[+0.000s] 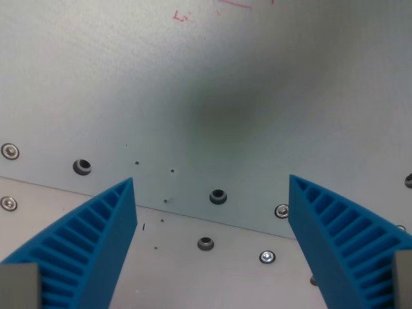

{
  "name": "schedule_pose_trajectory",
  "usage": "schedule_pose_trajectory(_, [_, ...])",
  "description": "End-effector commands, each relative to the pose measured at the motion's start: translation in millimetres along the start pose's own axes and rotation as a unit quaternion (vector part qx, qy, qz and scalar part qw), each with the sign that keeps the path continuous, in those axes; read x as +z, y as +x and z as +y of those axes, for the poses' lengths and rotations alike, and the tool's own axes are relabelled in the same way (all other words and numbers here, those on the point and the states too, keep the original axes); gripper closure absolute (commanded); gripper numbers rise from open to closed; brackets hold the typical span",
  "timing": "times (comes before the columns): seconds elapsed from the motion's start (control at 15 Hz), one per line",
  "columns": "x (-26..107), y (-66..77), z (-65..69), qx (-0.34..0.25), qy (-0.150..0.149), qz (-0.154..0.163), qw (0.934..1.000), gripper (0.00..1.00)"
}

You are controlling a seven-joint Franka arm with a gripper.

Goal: Rotate around base positive y

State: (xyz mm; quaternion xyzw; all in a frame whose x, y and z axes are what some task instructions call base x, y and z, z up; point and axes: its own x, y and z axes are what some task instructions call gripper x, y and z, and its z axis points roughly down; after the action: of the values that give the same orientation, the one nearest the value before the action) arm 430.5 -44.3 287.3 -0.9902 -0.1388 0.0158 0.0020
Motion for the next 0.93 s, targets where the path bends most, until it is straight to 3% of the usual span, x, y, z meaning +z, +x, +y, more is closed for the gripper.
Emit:
schedule_pose_trajectory(0.07, [-5.3, 1.5, 0.6, 0.0, 0.011, -0.042, 0.9991, 0.0])
schedule_pose_trajectory(0.93, [-5.3, 1.5, 0.6, 0.0, 0.032, -0.114, 0.9929, 0.0])
